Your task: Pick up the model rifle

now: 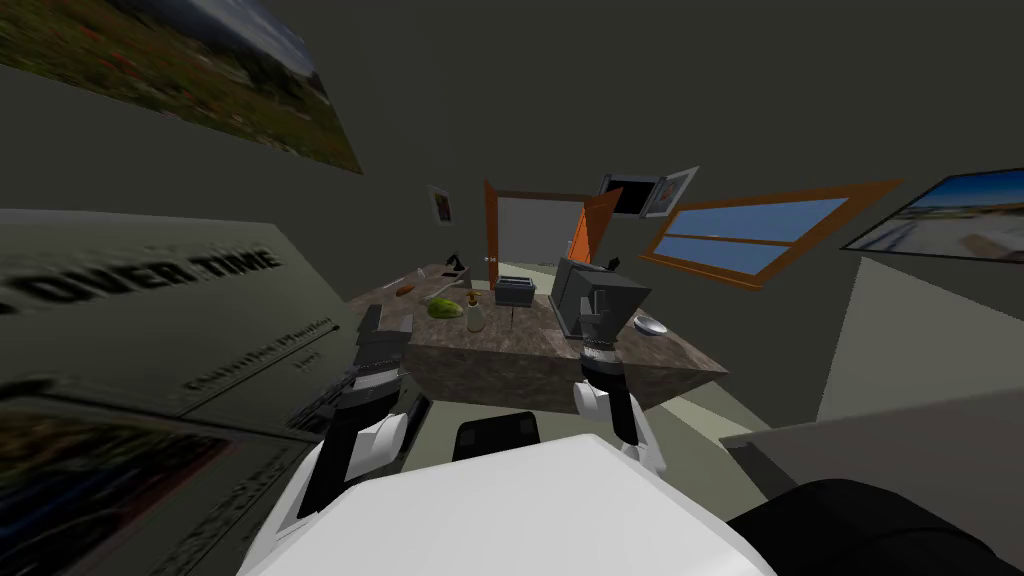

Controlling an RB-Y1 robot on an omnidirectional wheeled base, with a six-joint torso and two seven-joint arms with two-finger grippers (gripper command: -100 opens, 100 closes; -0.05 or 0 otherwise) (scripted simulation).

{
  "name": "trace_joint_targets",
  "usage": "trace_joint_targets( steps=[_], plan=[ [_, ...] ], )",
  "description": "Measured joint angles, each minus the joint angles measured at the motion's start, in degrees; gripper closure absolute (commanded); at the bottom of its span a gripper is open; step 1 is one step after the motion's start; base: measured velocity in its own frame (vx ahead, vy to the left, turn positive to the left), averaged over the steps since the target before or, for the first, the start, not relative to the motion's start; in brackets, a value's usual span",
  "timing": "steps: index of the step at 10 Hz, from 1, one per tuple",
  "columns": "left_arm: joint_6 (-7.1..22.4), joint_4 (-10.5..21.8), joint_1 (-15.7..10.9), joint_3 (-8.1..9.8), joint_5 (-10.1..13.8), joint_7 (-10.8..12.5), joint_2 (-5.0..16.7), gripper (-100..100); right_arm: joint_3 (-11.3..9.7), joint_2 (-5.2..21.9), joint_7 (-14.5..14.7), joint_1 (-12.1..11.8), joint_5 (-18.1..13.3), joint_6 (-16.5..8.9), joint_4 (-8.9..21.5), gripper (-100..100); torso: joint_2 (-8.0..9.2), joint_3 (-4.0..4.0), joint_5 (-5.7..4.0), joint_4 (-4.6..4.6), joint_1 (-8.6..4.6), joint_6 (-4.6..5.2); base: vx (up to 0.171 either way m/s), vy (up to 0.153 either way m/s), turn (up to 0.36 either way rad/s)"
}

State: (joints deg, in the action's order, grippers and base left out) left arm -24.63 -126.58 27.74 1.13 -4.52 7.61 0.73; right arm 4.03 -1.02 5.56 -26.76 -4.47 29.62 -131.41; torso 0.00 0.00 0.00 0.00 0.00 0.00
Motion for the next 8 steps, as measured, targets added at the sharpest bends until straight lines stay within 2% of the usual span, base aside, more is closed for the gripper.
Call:
trace_joint_targets(
  steps=[5, 8],
  plan=[
    [0.00, 0.00, -0.01, 0.01, 0.00, 0.00, 0.01, 0, 1.14, 5.16, 4.35, 2.09, -4.04, 2.14, 4.36, -100, 0.18, 0.10, -0.08, 0.04, -0.38, -0.01, -0.046, -0.076, 0.211],
    [0.00, 0.00, -0.01, 0.01, 0.00, 0.00, 0.01, 0, 2.07, 8.88, 8.45, 3.85, -7.97, 3.99, 8.45, -100, 0.21, 0.12, -0.09, 0.04, -0.41, -0.02, -0.068, -0.096, 0.325]
  ],
)
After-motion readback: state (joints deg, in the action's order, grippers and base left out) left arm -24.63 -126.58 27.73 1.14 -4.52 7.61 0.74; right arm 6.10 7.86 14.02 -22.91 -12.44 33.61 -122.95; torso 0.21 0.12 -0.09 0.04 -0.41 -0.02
